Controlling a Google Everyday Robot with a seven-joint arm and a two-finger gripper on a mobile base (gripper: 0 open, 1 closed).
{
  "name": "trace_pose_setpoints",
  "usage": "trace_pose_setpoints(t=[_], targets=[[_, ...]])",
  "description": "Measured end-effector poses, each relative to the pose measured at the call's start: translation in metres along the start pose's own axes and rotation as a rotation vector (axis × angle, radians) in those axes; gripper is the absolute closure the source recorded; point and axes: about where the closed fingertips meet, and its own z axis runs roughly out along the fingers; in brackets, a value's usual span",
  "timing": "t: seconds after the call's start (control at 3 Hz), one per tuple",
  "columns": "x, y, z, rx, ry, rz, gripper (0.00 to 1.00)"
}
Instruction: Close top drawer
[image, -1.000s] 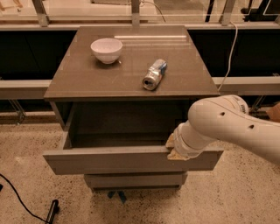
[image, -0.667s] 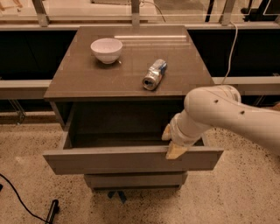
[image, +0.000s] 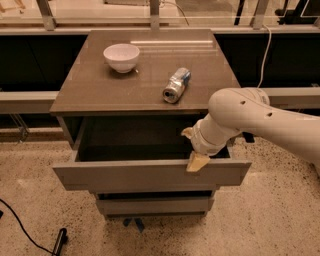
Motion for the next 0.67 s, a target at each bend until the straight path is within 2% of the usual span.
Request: trace_pose_setpoints(t=[0.33,0.67], targets=[[-0.003,-0.009,-0.013,0.033,-0.03,-0.008,0.0],[-0.01,-0.004,-0.039,0.076,-0.048,-0.024,0.0]])
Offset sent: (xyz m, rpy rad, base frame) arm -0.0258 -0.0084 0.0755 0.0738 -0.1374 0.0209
